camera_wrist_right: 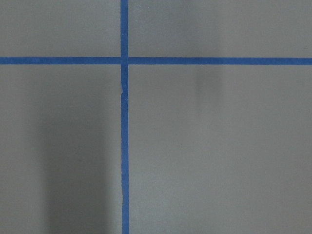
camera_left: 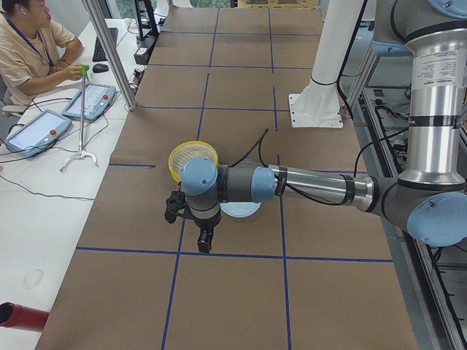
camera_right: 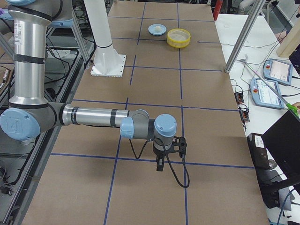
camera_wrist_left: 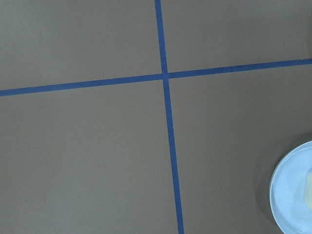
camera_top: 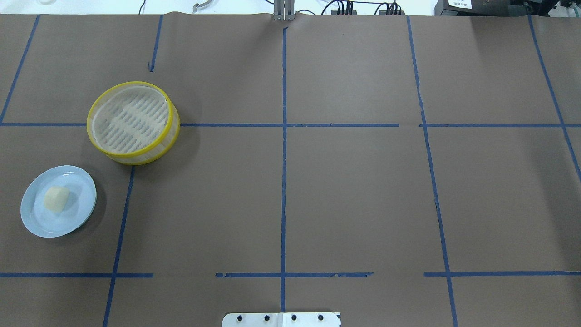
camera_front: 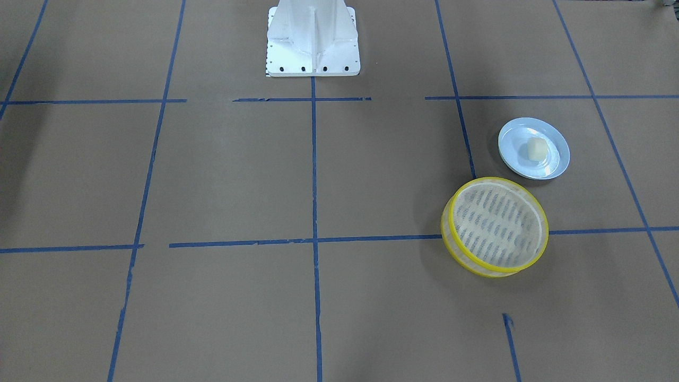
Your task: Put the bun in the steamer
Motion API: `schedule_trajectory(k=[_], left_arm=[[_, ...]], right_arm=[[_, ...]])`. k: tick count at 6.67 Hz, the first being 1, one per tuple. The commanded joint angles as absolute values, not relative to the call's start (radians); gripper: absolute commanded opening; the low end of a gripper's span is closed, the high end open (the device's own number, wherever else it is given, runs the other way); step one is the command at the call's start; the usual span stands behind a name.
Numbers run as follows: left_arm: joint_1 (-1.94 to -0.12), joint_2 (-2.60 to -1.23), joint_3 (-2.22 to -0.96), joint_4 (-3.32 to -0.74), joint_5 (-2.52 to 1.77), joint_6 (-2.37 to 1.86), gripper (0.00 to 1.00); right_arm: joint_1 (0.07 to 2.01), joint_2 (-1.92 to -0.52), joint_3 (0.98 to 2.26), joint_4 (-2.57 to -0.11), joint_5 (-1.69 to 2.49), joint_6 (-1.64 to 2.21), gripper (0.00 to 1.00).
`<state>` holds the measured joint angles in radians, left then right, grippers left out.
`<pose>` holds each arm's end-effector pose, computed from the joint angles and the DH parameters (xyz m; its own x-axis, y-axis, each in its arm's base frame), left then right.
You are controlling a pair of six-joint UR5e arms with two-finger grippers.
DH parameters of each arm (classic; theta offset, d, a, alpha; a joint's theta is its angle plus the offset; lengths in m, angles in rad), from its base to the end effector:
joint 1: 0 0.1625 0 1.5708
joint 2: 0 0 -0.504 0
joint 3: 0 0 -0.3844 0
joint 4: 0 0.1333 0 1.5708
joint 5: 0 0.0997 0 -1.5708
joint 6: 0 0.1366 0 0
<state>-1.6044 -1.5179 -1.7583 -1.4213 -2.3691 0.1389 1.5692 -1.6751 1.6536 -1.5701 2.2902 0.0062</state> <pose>-0.0507 -0.4511 0.7110 0.6951 0.1046 -0.7113 -0.0633 0.9944 0.0844 0.0426 -0.4294 0.7768 0.7522 0.0187 0.6586 -0.0031 0.9997 -0.0249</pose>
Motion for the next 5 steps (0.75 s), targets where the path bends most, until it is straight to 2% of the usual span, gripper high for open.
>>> schedule_trajectory(k=[1,3,5], left_arm=[[-1.589,-1.535,-1.74,-1.525,-2.373,0.059,1.0],[-1.445,-1.522,-1.752,-1.767,-2.375,-0.001,1.0],[-1.297,-1.447,-1.752,-2.078,-2.364,-0.264,1.0]], right_arm=[[1.569,-1.675,1.654,-1.571,2.29,0.006,1.0],[1.569,-1.675,1.654,-1.571,2.29,0.006,1.0],[1.569,-1.675,1.654,-1.571,2.29,0.006,1.0]])
